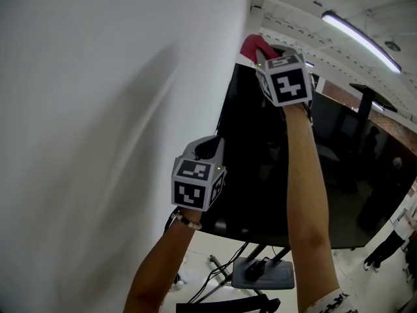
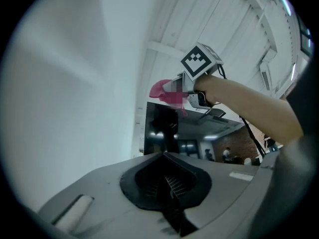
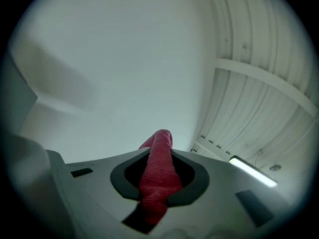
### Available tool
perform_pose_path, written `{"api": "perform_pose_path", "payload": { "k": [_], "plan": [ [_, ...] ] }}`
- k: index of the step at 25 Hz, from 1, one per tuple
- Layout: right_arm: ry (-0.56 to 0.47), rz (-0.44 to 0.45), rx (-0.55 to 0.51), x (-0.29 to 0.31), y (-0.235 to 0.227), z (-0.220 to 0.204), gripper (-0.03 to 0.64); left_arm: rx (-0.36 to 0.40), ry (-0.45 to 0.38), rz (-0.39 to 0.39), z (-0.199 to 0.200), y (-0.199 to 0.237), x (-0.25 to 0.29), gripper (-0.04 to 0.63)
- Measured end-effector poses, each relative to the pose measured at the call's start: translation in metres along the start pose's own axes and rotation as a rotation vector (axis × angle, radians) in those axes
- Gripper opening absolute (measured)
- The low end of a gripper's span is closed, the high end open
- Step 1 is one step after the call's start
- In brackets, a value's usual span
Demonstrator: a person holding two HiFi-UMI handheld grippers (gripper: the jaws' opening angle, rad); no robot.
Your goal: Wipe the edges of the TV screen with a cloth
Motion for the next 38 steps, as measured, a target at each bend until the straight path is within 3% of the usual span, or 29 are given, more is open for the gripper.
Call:
{"api": "perform_pose_path", "payload": {
  "k": [5, 14, 23, 32, 38],
  "plan": [
    [0.044, 0.009, -0.308, 0.006, 0.015, -0.013, 0.069, -0.007, -0.005, -0.025, -0.001, -0.012, 0.009, -0.014],
    [0.038, 0.198, -0.486, 0.020, 0.056, -0.013, 0.071, 0.031, -0.002, -0.043, 0.016, -0.014, 0.024, -0.014],
    [0.062, 0.242, -0.544, 0.007, 0.045, -0.019, 0.071, 0.039, -0.008, -0.066, 0.026, -0.017, 0.024, -0.014],
    [0.101, 0.200, -0.542, -0.025, -0.010, -0.067, 0.071, 0.020, -0.036, -0.148, 0.029, -0.070, 0.055, -0.013],
    [0.141, 0.153, -0.514, -0.056, -0.071, -0.114, 0.071, 0.029, -0.032, -0.213, 0.029, -0.132, 0.089, -0.013]
  ]
}}
Point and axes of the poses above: the fingertips, and each gripper's own axes: x forward along the fingers, y to its left, z out of its top, the point moved 2 cm from there along -x, backward along the fingers, and after that the axes turned 4 degrees about -z, right-handed, at the moved point
